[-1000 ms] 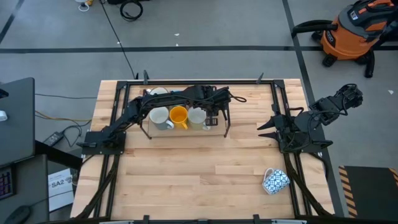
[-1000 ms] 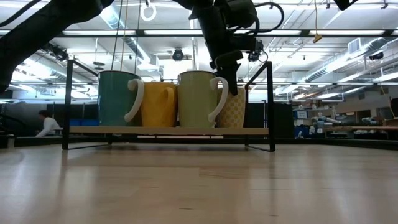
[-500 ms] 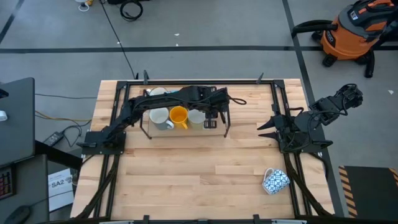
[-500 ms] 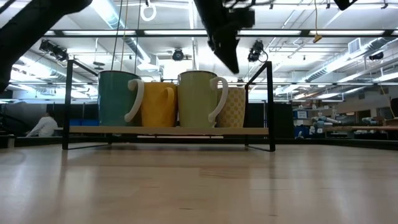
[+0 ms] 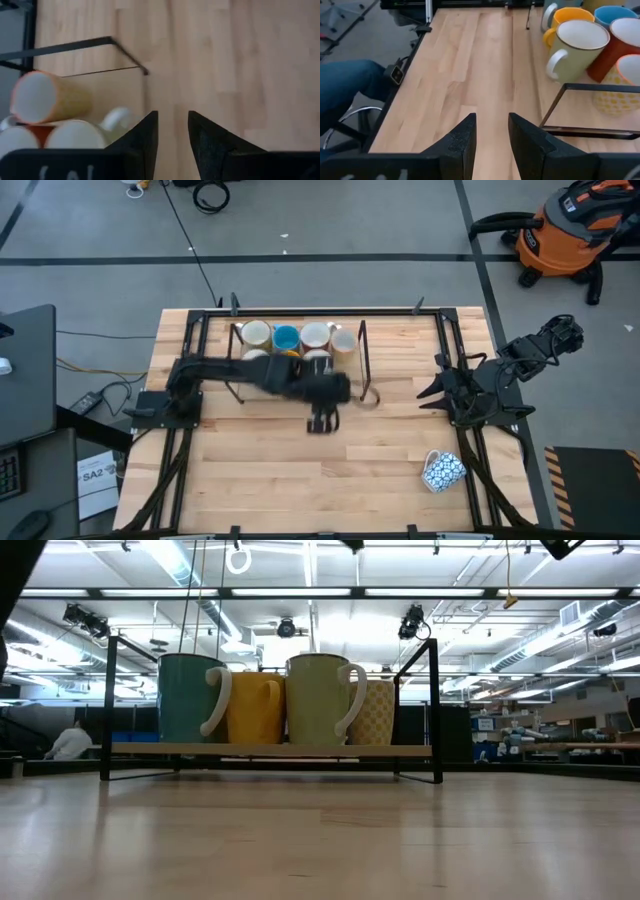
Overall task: Place coffee mugs
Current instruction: Put the blue patterned mug on the shelf
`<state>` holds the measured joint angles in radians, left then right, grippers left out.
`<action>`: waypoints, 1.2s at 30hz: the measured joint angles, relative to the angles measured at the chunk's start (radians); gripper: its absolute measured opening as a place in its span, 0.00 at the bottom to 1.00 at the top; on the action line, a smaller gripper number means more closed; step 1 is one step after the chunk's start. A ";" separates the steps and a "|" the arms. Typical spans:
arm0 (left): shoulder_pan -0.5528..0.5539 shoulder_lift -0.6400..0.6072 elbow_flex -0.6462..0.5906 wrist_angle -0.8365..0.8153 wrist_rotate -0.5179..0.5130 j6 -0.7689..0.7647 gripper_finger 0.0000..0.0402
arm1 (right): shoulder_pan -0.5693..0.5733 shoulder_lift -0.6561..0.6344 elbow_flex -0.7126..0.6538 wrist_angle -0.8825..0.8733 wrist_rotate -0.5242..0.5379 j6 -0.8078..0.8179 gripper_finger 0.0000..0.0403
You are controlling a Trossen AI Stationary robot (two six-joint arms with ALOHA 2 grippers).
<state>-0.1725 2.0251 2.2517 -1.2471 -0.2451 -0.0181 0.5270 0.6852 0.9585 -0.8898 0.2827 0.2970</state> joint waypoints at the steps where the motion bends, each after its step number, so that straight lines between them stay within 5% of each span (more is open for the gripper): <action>1: -0.026 0.000 0.000 -0.006 -0.017 -0.020 0.28 | 0.000 -0.003 0.000 -0.003 -0.005 0.000 0.29; 13: -0.217 0.001 -0.001 -0.216 -0.306 -0.291 0.28 | 0.011 -0.054 0.000 -0.166 -0.127 0.229 0.29; 24: -0.260 -0.005 -0.003 -0.323 -0.387 -0.354 0.28 | 0.068 -0.067 0.000 -0.374 -0.168 0.489 0.29; 36: -0.282 -0.296 -0.004 -0.323 -0.447 -0.311 0.28 | 0.112 -0.066 0.000 -0.390 -0.192 0.597 0.29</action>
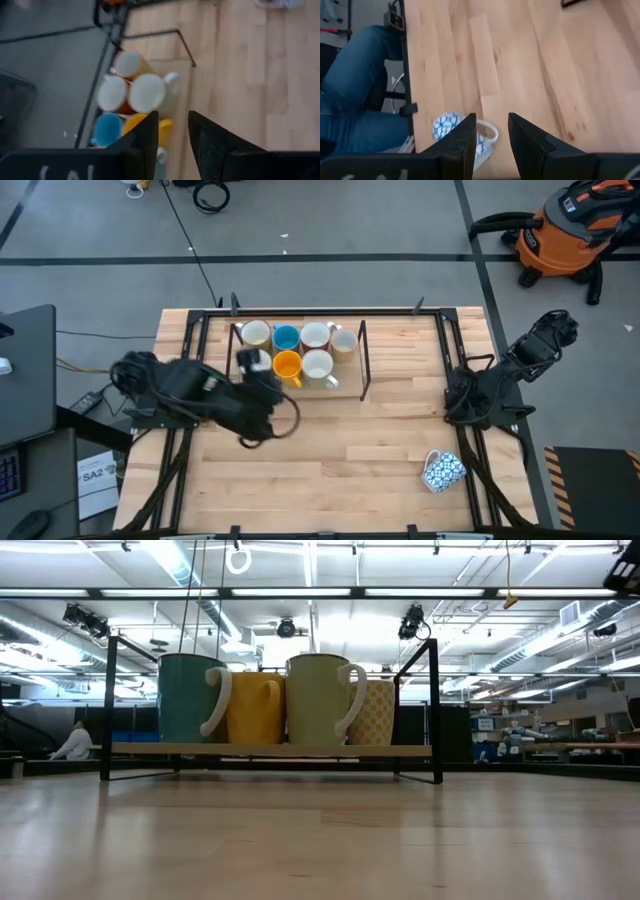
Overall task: Place coffee mugs
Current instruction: Put the blue patterned mug on the shelf
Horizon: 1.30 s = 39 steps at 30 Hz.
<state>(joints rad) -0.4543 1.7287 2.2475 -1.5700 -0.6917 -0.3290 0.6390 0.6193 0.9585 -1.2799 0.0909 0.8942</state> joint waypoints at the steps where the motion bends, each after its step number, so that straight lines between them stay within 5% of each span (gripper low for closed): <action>1: -0.004 -0.020 -0.021 0.010 -0.019 0.000 0.28 | 0.004 0.000 0.000 -0.012 -0.010 0.018 0.29; 6: -0.004 -0.171 -0.409 0.235 -0.026 -0.007 0.28 | 0.021 0.000 0.000 -0.094 -0.018 0.125 0.29; 13: 0.025 -0.463 -1.136 0.977 0.152 0.009 0.28 | 0.030 0.001 -0.001 -0.131 -0.068 0.256 0.29; 19: 0.058 -0.578 -1.504 1.505 0.283 0.010 0.28 | 0.030 0.002 -0.069 -0.123 -0.145 0.363 0.29; 23: 0.065 -0.586 -1.610 1.682 0.305 0.006 0.28 | 0.030 0.002 -0.164 -0.054 -0.228 0.388 0.29; 29: 0.065 -0.586 -1.629 1.737 0.305 0.000 0.28 | 0.030 0.003 -0.269 0.097 -0.356 0.445 0.29; 39: 0.064 -0.586 -1.629 1.740 0.305 0.000 0.28 | 0.093 0.067 -0.256 0.106 -0.345 0.544 0.29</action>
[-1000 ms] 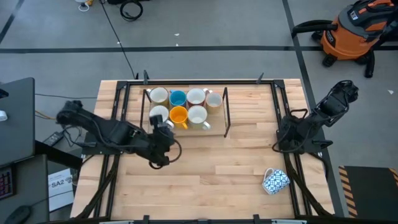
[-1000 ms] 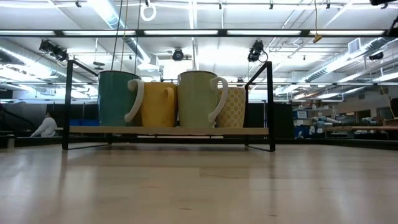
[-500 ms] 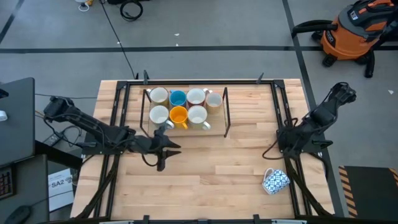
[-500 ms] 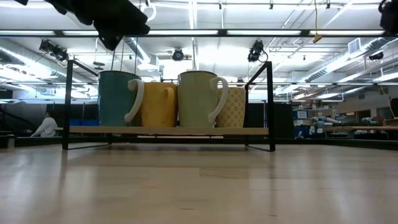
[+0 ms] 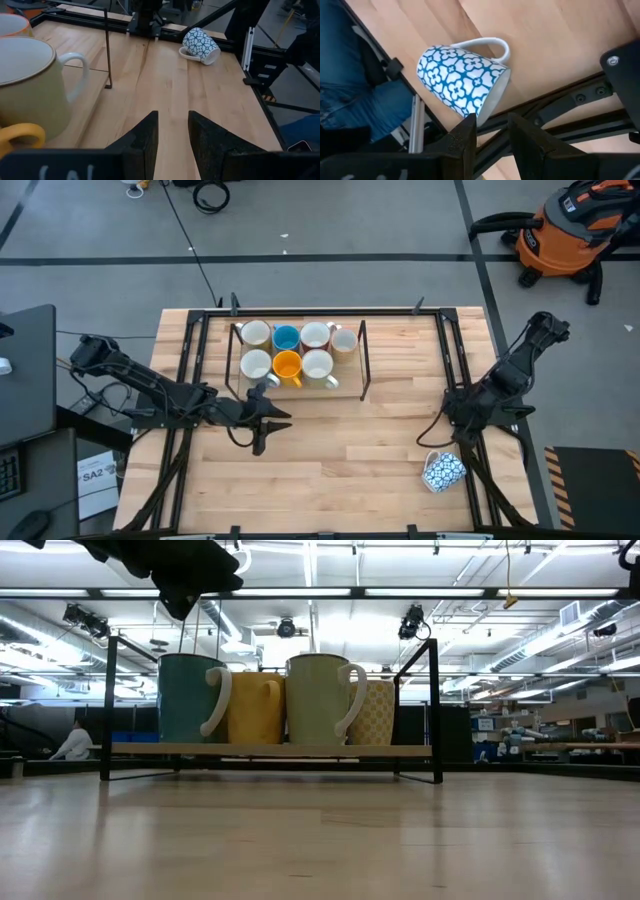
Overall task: Place coffee mugs
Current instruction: Put the blue patterned mug on the shelf
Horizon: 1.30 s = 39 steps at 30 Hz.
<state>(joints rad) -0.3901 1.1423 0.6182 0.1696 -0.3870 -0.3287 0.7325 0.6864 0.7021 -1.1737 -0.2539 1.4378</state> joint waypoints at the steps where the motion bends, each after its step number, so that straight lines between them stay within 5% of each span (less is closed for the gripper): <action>1: 0.000 0.000 0.000 0.000 0.000 0.000 0.28 | 0.008 0.008 0.000 0.002 0.002 0.001 0.29; 16: 0.000 0.000 0.000 -0.001 0.000 -0.001 0.28 | 0.071 0.119 0.000 0.021 0.018 0.001 0.31; 31: 0.000 0.000 0.000 -0.002 0.000 -0.001 0.28 | 0.079 0.201 0.000 0.034 -0.009 0.019 0.58; 39: 0.000 0.001 0.000 -0.002 0.000 -0.001 0.28 | 0.152 0.265 -0.027 0.213 -0.010 0.080 0.60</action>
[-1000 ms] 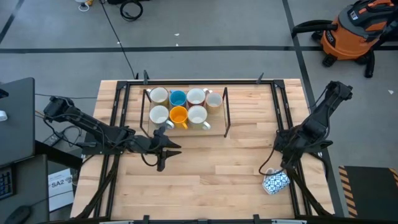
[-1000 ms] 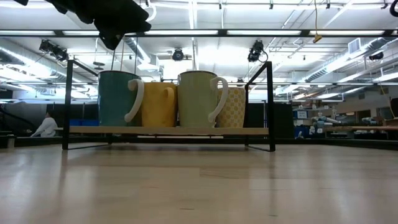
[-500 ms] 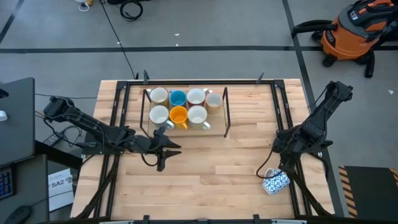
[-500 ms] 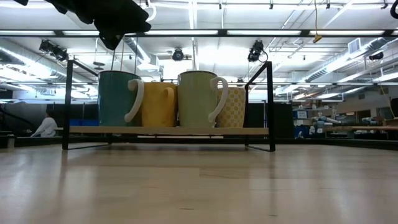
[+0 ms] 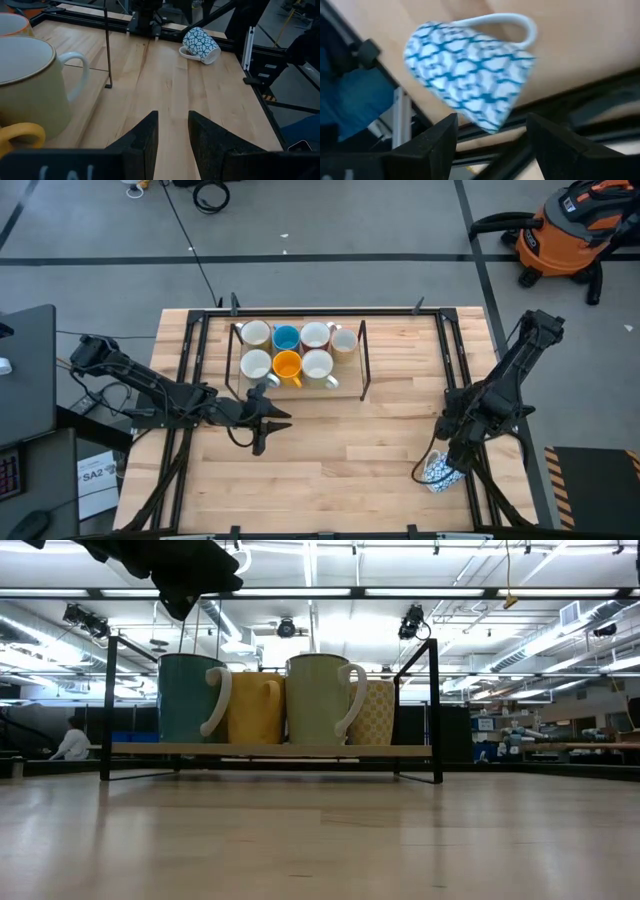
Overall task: Place coffee mugs
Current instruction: Put the blue patterned mug on the shelf
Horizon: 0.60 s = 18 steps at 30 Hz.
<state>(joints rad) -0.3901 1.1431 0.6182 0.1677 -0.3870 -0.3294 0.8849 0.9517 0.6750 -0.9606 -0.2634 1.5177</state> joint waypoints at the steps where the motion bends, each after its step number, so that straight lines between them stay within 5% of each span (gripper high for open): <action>1: 0.000 0.000 0.000 0.000 0.000 0.000 0.28 | 0.008 0.005 -0.007 0.026 0.000 0.002 0.60; 18: 0.000 0.000 0.000 0.000 0.000 0.000 0.28 | 0.044 0.108 -0.016 0.053 0.054 0.034 0.60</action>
<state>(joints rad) -0.3901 1.1431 0.6182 0.1677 -0.3870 -0.3294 0.9287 1.0601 0.6592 -0.9075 -0.2098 1.5519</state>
